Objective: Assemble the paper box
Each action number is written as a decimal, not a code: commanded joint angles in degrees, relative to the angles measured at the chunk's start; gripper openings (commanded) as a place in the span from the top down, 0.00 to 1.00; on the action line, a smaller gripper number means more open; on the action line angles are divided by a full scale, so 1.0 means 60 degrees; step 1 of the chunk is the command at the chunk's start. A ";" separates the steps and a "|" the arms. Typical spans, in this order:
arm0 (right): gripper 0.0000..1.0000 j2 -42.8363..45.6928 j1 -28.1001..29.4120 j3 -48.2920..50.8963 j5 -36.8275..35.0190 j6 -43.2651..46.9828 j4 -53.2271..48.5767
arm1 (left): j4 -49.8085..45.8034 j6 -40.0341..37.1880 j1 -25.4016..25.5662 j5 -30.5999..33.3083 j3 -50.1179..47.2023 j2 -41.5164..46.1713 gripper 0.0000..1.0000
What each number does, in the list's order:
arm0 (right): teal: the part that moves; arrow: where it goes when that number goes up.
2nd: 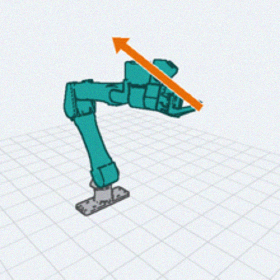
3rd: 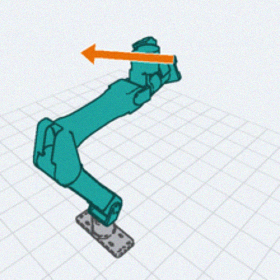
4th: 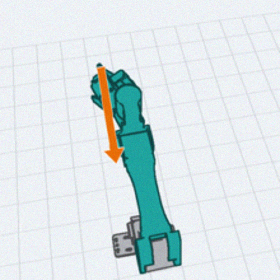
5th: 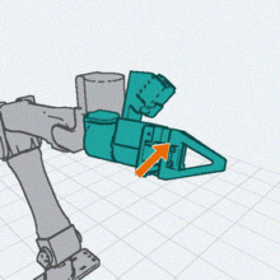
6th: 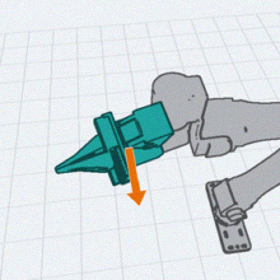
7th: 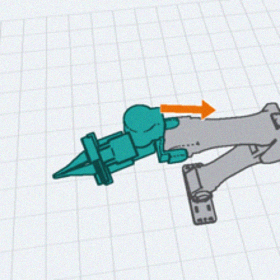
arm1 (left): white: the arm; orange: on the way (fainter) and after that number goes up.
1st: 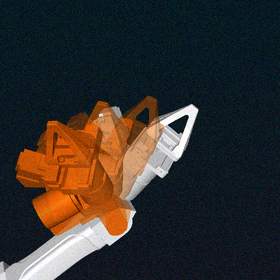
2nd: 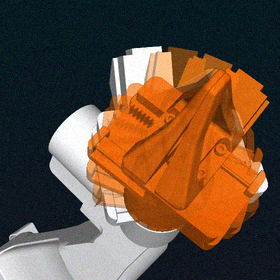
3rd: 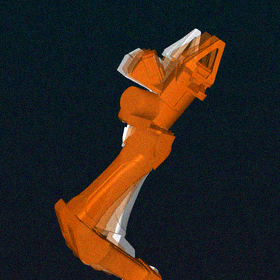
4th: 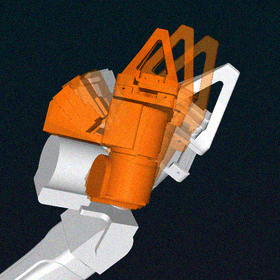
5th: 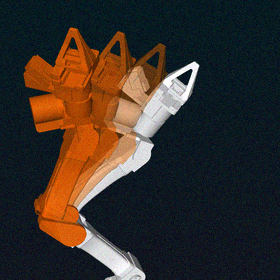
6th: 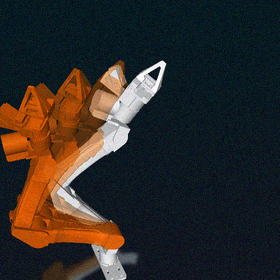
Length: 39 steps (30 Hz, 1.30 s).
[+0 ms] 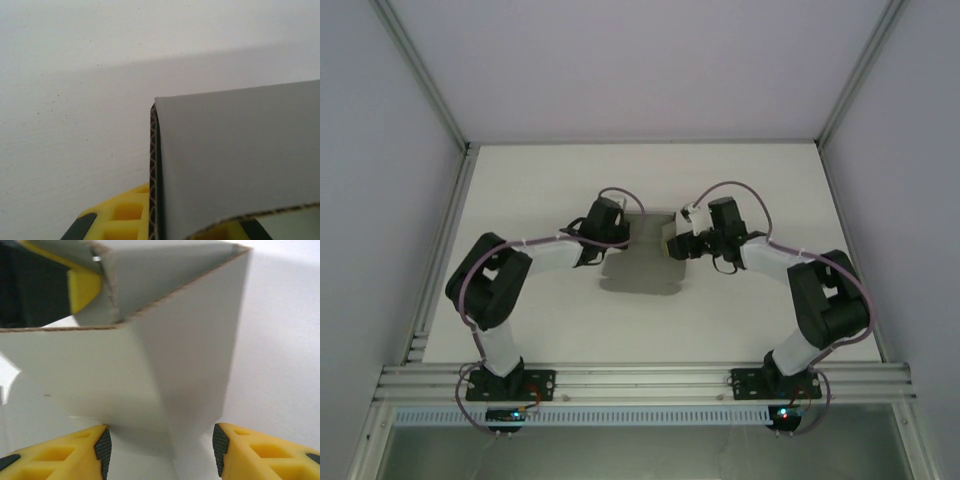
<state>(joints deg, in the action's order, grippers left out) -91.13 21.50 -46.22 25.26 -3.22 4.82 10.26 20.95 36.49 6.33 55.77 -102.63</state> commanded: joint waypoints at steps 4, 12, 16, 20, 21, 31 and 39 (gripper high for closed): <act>0.41 -0.0250 0.0481 0.0057 -0.1452 -0.0147 0.1228 | 0.0535 -0.0308 0.0373 0.0338 -0.0508 0.0099 1.00; 0.39 -0.1199 0.1278 0.0069 -0.3105 -0.1267 0.2982 | 0.0088 -0.0123 0.0512 0.0436 -0.0265 0.0068 1.00; 0.52 -0.1391 0.1394 0.0049 -0.4271 -0.1856 0.3135 | 0.0152 -0.0182 0.0569 0.0365 -0.0279 -0.0003 1.00; 0.74 -0.1674 0.1383 -0.0347 -0.5980 -0.2158 0.2044 | 0.0070 -0.0196 0.0575 0.0378 -0.0238 -0.0049 1.00; 0.77 -0.1726 0.1397 -0.0383 -0.6442 -0.2192 0.2003 | 0.0076 -0.0204 0.0582 0.0368 -0.0241 -0.0050 1.00; 0.51 -0.2025 0.1266 -0.0343 -0.3486 -0.1487 0.2425 | -0.0114 -0.0295 0.0583 0.0215 0.0003 -0.0253 1.00; 0.48 -0.1965 0.0770 -0.0202 -0.3234 -0.1160 0.2883 | -0.0011 -0.0356 0.0583 -0.0066 -0.0066 -0.0238 1.00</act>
<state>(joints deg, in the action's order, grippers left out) -101.47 27.05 -47.62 4.99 -11.92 21.15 13.54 20.88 38.37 12.38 54.70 -103.09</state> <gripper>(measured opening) 0.528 0.084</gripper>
